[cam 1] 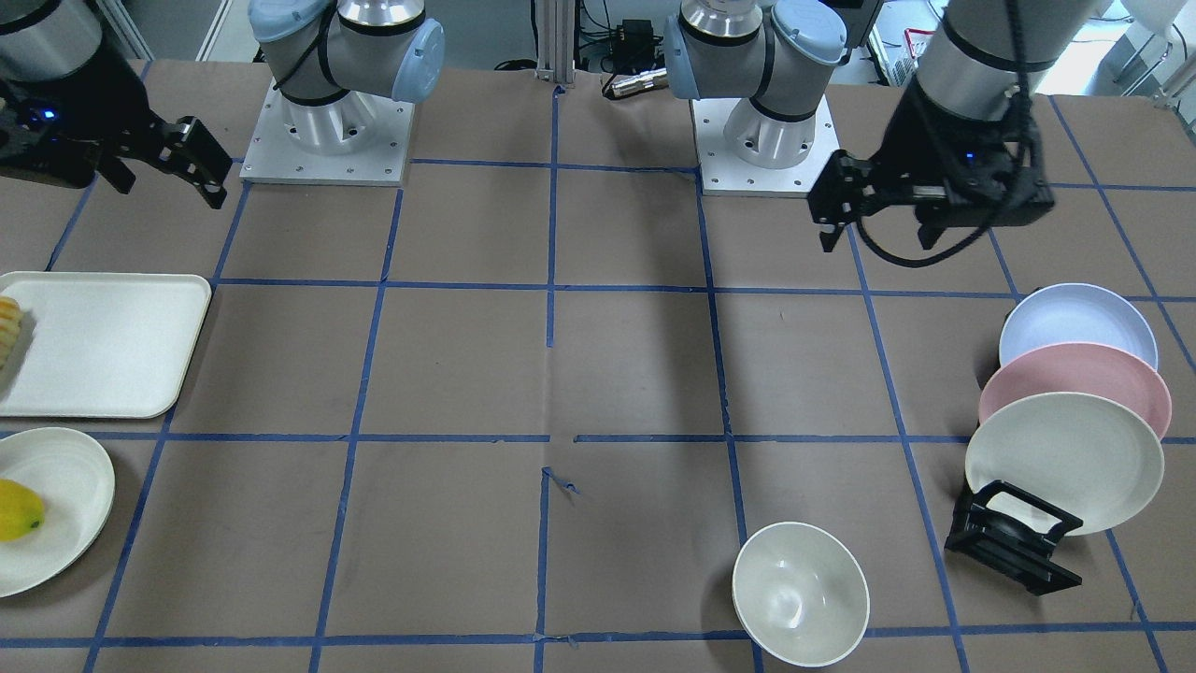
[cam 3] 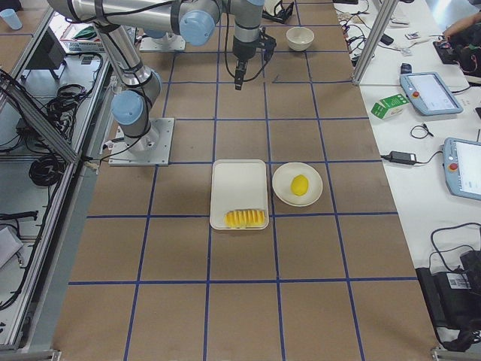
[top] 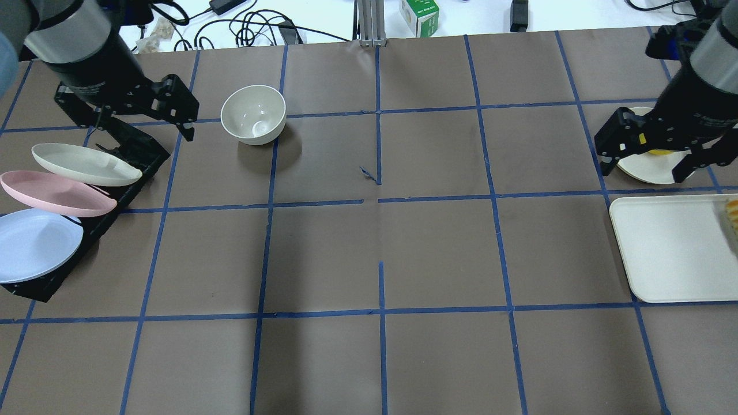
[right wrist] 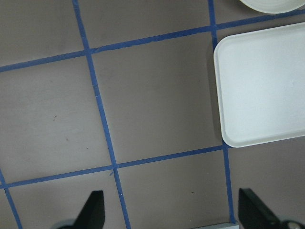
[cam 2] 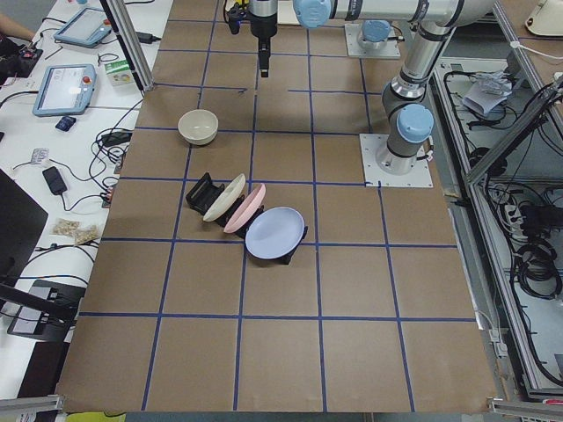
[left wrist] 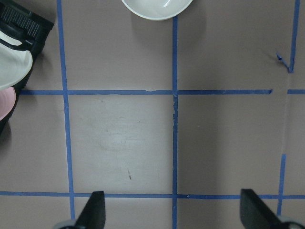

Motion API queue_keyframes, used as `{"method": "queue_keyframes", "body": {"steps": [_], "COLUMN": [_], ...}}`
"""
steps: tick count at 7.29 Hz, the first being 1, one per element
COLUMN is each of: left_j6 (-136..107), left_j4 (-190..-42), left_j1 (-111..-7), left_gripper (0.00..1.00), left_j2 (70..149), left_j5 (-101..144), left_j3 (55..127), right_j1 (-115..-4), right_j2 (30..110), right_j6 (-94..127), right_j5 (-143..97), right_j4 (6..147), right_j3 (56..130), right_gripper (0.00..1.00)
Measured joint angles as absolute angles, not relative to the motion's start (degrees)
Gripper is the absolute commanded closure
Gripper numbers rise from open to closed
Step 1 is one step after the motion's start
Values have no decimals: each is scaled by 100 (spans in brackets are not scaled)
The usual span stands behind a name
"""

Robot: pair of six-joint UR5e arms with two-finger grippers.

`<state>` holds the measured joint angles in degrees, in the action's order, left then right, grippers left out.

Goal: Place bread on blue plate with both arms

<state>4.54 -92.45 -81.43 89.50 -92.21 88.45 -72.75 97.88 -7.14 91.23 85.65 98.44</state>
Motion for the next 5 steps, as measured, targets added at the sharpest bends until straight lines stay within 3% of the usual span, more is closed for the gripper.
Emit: {"method": "queue_keyframes", "body": {"steps": [3,5], "left_j6": [563,578], "left_j4": [-9620,-9046], "left_j1": [-5981,-4979], "left_gripper": [0,0], "left_j2": [9067,9371], "left_j5": [-9250,-9525], "left_j3": [8919,9034], "right_j1": [-6201,-5436], "right_j2": [9618,9142], "right_j6": [-1714,-2799], "right_j5": [9118,9108], "right_j4": [8654,9151], "right_j3": [9851,9850], "right_gripper": [0,0]}}
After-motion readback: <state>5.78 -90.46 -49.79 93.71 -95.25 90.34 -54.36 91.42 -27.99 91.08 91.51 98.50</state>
